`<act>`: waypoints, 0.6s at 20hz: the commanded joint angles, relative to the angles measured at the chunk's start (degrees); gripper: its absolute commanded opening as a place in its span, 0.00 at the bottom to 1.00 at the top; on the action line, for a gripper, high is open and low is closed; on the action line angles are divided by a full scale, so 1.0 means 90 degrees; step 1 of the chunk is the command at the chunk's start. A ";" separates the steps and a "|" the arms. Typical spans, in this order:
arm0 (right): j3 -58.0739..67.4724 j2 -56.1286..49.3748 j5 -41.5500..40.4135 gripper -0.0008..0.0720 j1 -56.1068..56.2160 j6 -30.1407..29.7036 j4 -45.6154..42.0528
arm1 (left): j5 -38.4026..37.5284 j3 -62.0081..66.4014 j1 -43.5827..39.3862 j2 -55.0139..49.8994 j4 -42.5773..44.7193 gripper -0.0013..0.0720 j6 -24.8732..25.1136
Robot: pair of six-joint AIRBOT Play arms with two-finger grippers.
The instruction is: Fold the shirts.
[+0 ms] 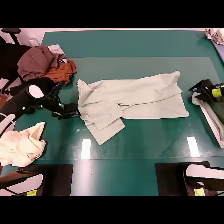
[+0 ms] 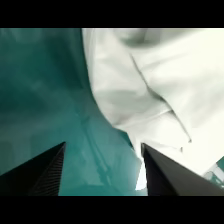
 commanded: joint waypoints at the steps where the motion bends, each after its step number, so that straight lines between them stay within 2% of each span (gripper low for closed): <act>1: -0.0240 0.0100 0.0134 0.92 -0.0002 -0.0168 -0.0029 | 0.0590 -0.0221 0.0000 -0.0180 -0.0386 0.81 0.0182; 7: -0.0240 0.0117 0.0211 0.91 -0.0002 -0.0170 -0.0032 | 0.1025 -0.0221 0.0000 -0.0454 -0.0814 0.81 0.0505; 8: -0.0240 0.0114 0.0211 0.91 -0.0002 -0.0170 -0.0034 | 0.1042 -0.0221 0.0000 -0.0454 -0.0816 0.75 0.0559; 11: -0.0240 0.0114 0.0265 0.91 -0.0002 -0.0172 -0.0039 | 0.1032 -0.0221 0.0000 -0.0457 -0.0811 0.75 0.0777; 12: -0.0240 0.0114 0.0265 0.91 -0.0002 -0.0172 -0.0039 | 0.1030 -0.0221 0.0000 -0.0457 -0.0809 0.63 0.0862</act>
